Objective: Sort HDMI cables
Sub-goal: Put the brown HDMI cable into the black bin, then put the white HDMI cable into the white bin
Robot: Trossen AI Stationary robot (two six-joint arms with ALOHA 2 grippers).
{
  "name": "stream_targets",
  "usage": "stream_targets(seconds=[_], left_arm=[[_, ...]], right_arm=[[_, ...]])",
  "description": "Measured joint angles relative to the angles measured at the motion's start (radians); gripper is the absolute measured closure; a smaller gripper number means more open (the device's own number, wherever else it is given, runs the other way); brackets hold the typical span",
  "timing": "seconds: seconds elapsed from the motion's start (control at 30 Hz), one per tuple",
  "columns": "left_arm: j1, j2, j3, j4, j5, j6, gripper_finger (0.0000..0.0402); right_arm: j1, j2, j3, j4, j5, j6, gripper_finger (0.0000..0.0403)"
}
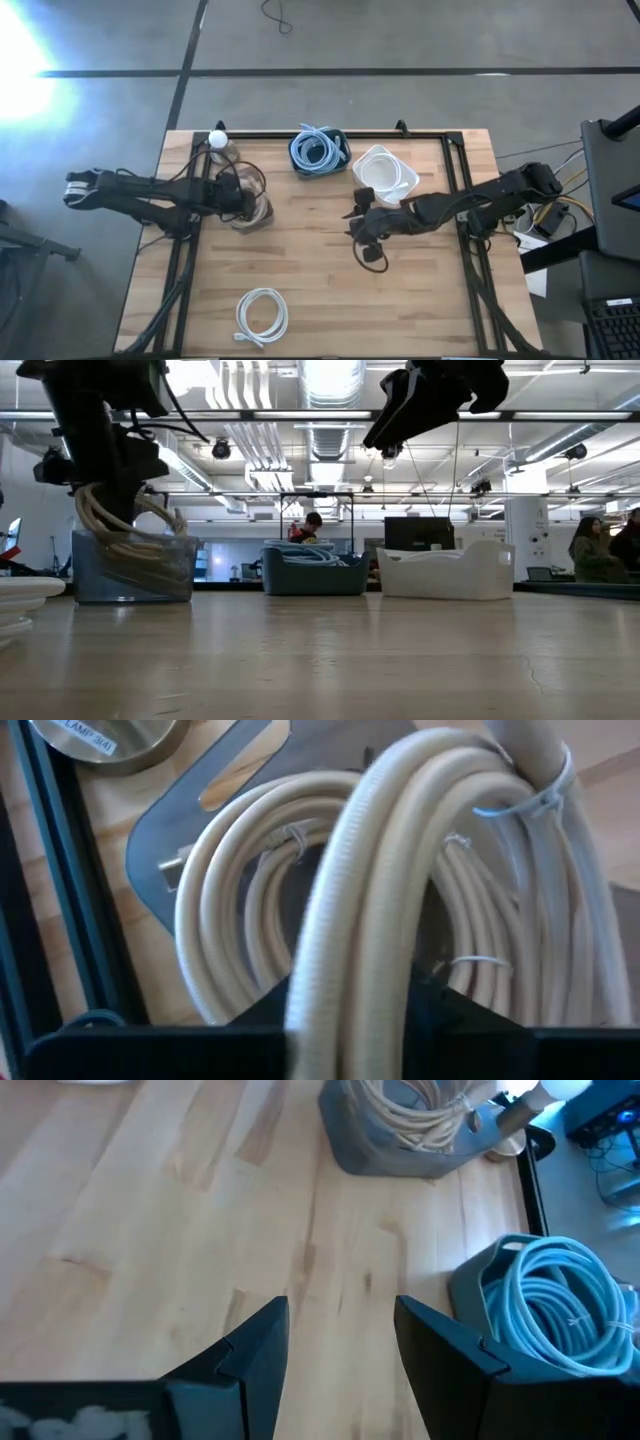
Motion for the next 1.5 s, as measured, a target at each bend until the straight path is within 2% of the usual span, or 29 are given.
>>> stream_targets(seconds=[0.3,0.53,0.8,1.2,1.5], left_arm=[[0.000,-0.002,0.037,-0.072,-0.015,0.066,0.0270],[0.000,-0.002,0.107,-0.160,-0.101,0.109,0.0250],[0.000,-0.002,0.112,-0.169,-0.109,0.152,0.0228],[0.000,-0.003,0.180,-0.176,-0.233,0.252,0.0211],[-0.001,0.000,0.174,-0.149,-0.230,0.295,0.0211]], right_arm=[[-0.015,0.000,0.000,0.000,-0.120,-0.004,0.0223],[-0.015,0.000,0.000,0.001,-0.127,0.015,0.0223],[-0.015,0.000,0.000,0.001,-0.128,0.098,0.0223],[-0.015,0.000,0.000,0.002,-0.128,0.141,0.0223],[-0.014,0.001,0.000,0.002,-0.127,0.145,0.0223]])
